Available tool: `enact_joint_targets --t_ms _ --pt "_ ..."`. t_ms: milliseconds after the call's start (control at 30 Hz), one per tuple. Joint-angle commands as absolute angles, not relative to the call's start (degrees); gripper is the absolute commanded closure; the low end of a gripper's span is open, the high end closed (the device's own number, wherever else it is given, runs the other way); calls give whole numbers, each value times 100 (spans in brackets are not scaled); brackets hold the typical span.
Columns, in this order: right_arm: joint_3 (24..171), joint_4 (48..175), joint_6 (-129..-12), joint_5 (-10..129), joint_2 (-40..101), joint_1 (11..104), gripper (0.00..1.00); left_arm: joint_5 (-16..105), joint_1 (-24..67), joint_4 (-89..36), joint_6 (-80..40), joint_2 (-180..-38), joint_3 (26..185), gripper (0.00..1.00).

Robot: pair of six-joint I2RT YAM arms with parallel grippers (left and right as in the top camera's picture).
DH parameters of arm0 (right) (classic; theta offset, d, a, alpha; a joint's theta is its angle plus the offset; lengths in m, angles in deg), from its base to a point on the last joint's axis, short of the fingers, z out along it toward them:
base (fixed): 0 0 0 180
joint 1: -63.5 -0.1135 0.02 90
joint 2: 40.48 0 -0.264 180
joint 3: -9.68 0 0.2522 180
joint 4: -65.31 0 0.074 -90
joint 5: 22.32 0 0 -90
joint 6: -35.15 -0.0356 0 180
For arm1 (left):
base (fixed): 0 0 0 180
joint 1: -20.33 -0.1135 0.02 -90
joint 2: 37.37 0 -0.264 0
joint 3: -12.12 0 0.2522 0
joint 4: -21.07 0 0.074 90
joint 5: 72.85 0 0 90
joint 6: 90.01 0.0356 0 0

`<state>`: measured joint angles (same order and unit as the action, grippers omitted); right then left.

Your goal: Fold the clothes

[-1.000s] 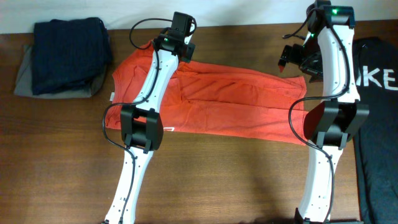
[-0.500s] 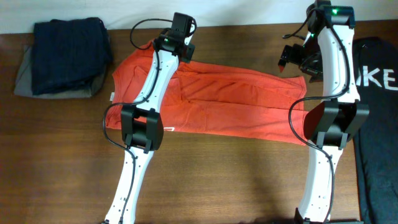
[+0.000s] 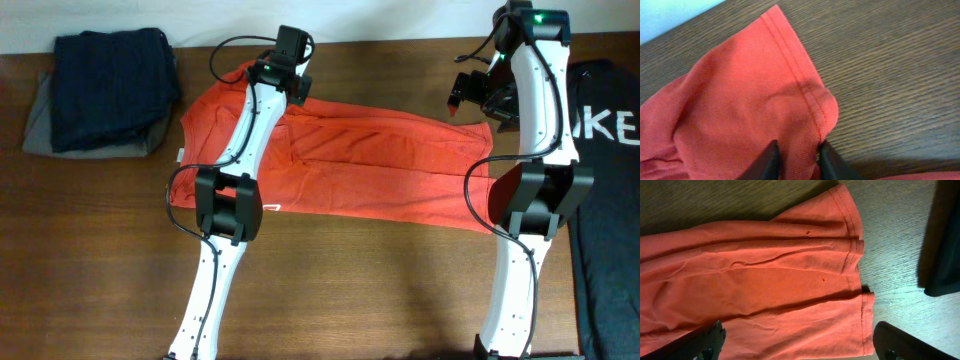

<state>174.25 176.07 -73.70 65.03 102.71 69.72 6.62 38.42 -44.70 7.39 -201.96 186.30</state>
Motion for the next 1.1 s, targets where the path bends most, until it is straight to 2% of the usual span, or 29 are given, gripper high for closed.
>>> enact_joint_targets --t_ms 0,33,67,533,1067 --pt "17447 17618 -7333 6533 10136 6945 1 695 3790 -4510 778 -20257 18652 90" --pt "17447 17618 -7333 6533 10136 6945 1 678 3790 -4545 776 -20257 18676 97" --pt "17447 17618 -7333 6533 10136 6945 1 671 3790 -4650 715 -20235 18791 99" --pt "17447 17635 -7333 6533 10136 6945 1 324 3790 -6083 214 -19833 20492 99" --pt "17447 17642 -7331 6120 10136 6943 1 11 3779 -7738 -477 -19763 20571 94"
